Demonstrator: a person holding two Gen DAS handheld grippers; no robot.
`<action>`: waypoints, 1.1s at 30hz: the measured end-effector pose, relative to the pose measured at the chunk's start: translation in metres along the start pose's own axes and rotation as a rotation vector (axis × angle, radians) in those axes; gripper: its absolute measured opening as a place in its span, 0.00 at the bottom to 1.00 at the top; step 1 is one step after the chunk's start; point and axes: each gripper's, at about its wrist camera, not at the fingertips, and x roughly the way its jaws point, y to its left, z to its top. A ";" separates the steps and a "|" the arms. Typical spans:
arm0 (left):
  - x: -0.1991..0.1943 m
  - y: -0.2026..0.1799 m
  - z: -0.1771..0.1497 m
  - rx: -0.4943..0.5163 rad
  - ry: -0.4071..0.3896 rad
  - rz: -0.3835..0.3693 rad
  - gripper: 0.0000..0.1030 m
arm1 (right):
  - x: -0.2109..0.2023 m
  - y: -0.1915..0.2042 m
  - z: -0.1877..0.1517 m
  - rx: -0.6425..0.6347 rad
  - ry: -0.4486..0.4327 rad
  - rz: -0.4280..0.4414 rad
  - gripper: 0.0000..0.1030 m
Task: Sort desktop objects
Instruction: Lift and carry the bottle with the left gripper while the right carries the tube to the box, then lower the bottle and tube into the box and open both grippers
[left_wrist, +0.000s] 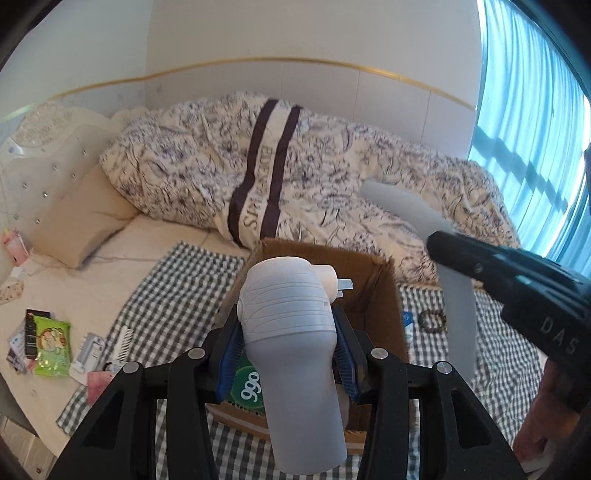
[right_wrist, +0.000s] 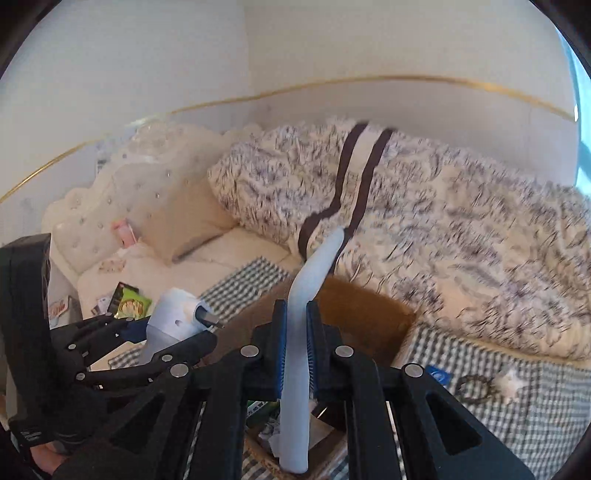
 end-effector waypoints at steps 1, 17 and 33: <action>0.008 0.001 0.000 0.001 0.011 -0.001 0.45 | 0.011 -0.002 -0.002 0.001 0.018 -0.005 0.09; 0.118 0.006 -0.008 0.000 0.145 -0.034 0.45 | 0.130 -0.038 -0.051 0.008 0.258 -0.060 0.17; 0.095 0.000 0.000 -0.023 0.093 -0.033 0.61 | 0.055 -0.070 -0.055 0.122 0.070 -0.148 0.64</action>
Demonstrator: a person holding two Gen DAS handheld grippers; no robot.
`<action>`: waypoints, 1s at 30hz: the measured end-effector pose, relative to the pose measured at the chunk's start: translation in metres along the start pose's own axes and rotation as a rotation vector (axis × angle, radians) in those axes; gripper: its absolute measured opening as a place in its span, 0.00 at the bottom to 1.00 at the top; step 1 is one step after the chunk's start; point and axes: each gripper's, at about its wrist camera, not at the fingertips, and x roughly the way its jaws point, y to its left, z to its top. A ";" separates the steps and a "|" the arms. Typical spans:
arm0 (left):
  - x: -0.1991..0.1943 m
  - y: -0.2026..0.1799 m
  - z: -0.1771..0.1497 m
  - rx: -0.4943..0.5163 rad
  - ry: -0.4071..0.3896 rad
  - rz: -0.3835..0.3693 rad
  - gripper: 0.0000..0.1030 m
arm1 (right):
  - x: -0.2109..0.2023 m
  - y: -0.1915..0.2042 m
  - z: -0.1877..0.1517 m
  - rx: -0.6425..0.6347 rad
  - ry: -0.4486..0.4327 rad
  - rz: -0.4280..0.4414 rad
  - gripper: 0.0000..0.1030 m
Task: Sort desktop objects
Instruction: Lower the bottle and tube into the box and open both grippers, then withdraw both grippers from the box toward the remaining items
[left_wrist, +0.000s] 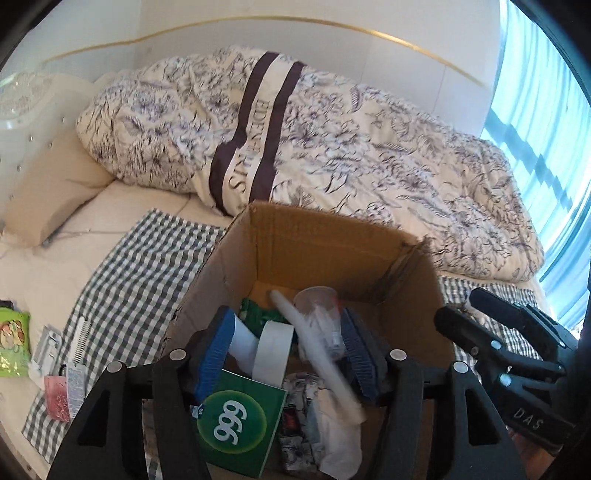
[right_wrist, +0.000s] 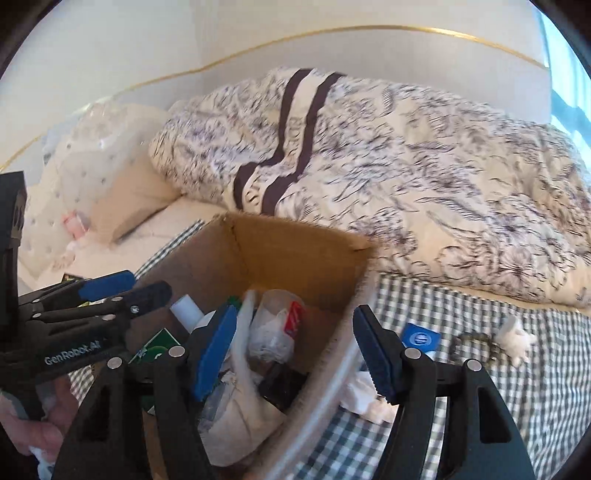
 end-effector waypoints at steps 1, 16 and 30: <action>-0.007 -0.004 0.000 0.007 -0.012 0.002 0.61 | -0.006 -0.003 0.000 0.006 -0.010 -0.003 0.64; -0.123 -0.053 -0.012 0.003 -0.269 -0.092 0.98 | -0.142 -0.057 -0.024 0.017 -0.134 -0.128 0.74; -0.165 -0.119 -0.032 -0.001 -0.345 -0.212 1.00 | -0.232 -0.088 -0.049 -0.067 -0.183 -0.221 0.96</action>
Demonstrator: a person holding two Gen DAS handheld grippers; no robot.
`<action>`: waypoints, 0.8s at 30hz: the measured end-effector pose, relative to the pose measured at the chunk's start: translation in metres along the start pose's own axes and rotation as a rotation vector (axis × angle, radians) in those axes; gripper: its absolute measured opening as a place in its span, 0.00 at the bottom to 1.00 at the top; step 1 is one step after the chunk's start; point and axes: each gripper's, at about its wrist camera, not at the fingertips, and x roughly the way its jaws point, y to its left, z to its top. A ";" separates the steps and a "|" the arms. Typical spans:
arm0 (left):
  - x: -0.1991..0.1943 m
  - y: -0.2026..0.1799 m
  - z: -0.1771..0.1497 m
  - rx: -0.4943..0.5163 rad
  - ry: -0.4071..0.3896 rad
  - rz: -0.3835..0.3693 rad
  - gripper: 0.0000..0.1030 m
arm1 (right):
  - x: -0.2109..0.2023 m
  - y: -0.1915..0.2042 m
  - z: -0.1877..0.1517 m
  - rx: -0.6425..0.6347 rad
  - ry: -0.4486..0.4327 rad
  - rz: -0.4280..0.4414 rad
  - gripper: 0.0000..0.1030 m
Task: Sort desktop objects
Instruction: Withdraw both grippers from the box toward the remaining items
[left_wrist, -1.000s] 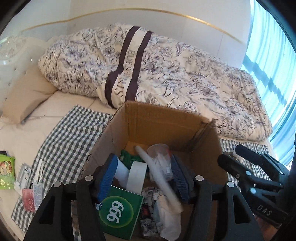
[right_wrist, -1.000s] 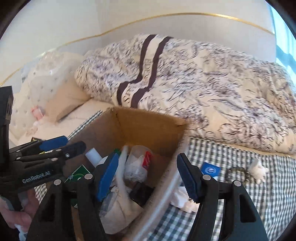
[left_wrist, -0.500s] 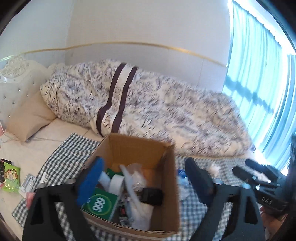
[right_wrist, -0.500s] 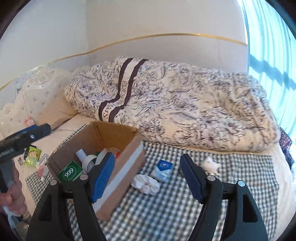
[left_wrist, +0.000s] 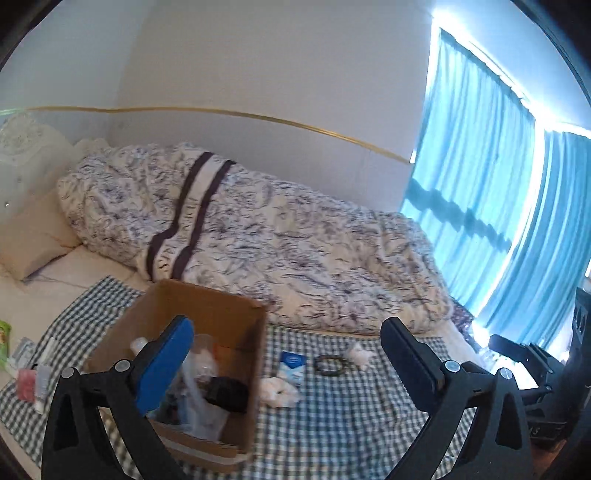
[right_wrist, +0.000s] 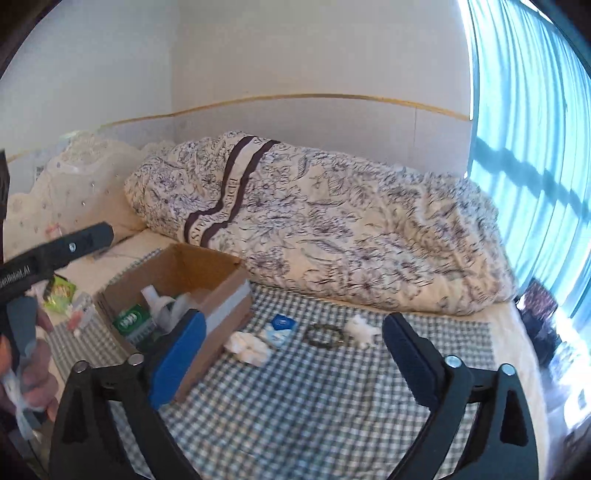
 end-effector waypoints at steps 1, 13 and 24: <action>0.000 -0.007 -0.001 0.012 -0.006 -0.002 1.00 | -0.002 -0.005 -0.002 0.004 -0.004 -0.011 0.97; 0.050 -0.049 -0.024 0.068 0.152 0.059 1.00 | 0.009 -0.057 -0.024 0.037 0.014 -0.044 1.00; 0.108 -0.069 -0.070 0.116 0.244 0.064 1.00 | 0.043 -0.072 -0.056 -0.161 0.002 -0.113 1.00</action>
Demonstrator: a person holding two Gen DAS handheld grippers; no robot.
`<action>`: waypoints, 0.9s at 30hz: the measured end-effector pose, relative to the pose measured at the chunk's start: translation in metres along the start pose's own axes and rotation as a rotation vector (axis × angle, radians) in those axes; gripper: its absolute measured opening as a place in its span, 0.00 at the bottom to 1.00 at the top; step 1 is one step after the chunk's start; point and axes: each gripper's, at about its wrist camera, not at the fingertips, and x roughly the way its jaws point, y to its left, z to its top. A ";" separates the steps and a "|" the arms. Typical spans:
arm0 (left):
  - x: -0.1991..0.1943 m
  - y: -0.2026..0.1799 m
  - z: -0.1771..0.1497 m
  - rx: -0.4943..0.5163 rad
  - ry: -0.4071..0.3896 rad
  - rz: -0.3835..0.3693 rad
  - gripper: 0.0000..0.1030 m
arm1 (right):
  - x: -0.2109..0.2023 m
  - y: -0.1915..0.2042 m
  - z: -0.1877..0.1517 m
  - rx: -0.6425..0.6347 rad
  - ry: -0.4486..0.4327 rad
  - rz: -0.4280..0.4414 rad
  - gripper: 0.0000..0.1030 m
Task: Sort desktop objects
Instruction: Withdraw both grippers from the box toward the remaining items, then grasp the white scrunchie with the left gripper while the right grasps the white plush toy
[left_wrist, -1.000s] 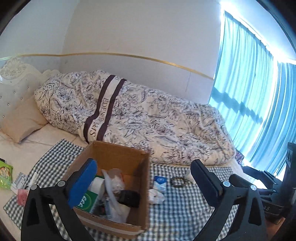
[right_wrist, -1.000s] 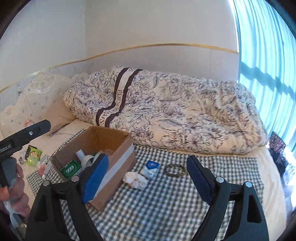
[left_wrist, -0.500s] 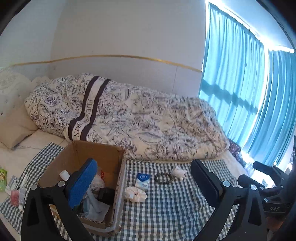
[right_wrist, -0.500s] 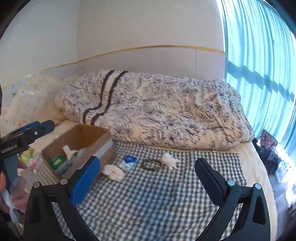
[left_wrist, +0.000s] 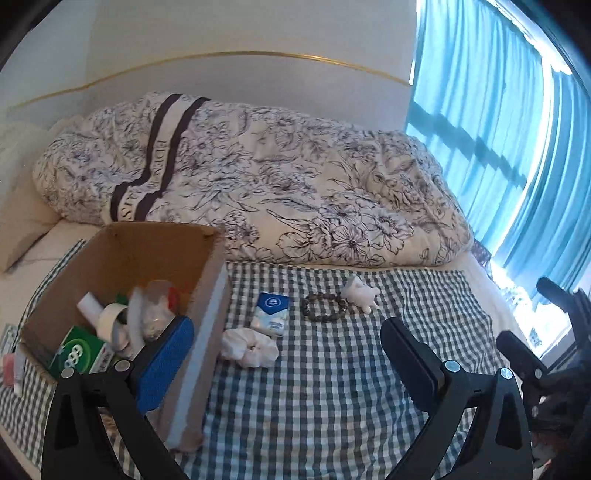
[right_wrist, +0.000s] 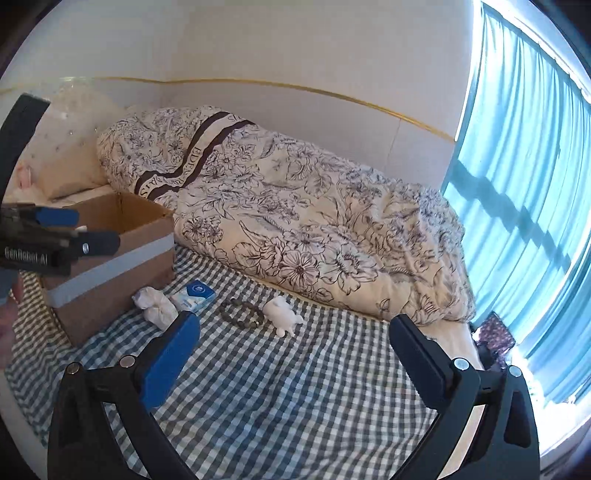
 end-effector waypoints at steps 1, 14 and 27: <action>0.008 -0.003 -0.002 0.015 0.003 0.005 1.00 | 0.006 -0.002 -0.002 0.009 0.013 0.014 1.00; 0.116 -0.017 -0.049 0.055 0.147 0.036 1.00 | 0.106 -0.011 -0.036 -0.034 0.227 0.089 1.00; 0.190 -0.006 -0.071 0.045 0.172 0.153 1.00 | 0.189 -0.028 -0.046 0.022 0.279 0.113 1.00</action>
